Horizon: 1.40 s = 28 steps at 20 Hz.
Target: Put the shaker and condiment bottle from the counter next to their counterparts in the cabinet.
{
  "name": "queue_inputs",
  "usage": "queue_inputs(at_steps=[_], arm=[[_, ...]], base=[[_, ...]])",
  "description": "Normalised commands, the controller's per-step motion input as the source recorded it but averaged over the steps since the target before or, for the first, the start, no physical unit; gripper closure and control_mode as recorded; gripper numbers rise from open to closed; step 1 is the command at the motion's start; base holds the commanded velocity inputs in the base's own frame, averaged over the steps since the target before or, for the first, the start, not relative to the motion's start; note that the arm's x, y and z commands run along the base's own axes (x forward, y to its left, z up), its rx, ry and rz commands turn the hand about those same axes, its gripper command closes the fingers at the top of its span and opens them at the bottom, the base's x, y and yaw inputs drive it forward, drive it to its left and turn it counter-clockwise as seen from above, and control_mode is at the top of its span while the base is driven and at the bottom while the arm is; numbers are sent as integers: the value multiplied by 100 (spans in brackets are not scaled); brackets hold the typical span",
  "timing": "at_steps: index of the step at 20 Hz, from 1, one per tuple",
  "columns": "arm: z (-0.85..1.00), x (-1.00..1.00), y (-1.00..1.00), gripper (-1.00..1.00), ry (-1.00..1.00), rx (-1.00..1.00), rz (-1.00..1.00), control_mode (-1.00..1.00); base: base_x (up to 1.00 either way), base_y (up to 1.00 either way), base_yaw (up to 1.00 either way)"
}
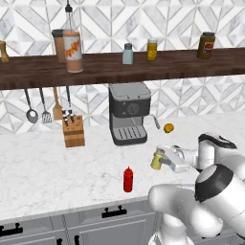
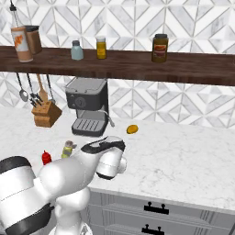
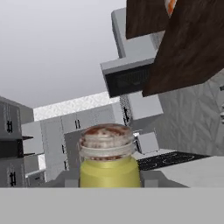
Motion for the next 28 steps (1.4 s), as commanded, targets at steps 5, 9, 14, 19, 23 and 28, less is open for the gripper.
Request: queue_inputs(at_steps=[5,9,14,19,23,28], arm=[[81,-43,0,100,-5,0,-14,-100],[78,-30,2,100,-10,-5,-9,-100],[71,-3,6,100,-8,-7,0,-100],[80,-4,0,100,-2,-5,-7,-100],[80,0,-3,100,0,-1,-15,-100],[64,1,-7,100,1,-1,-16,-100]], base=[[0,0,0],[0,0,0],[0,0,0],[0,0,0],[0,0,0],[0,0,0]])
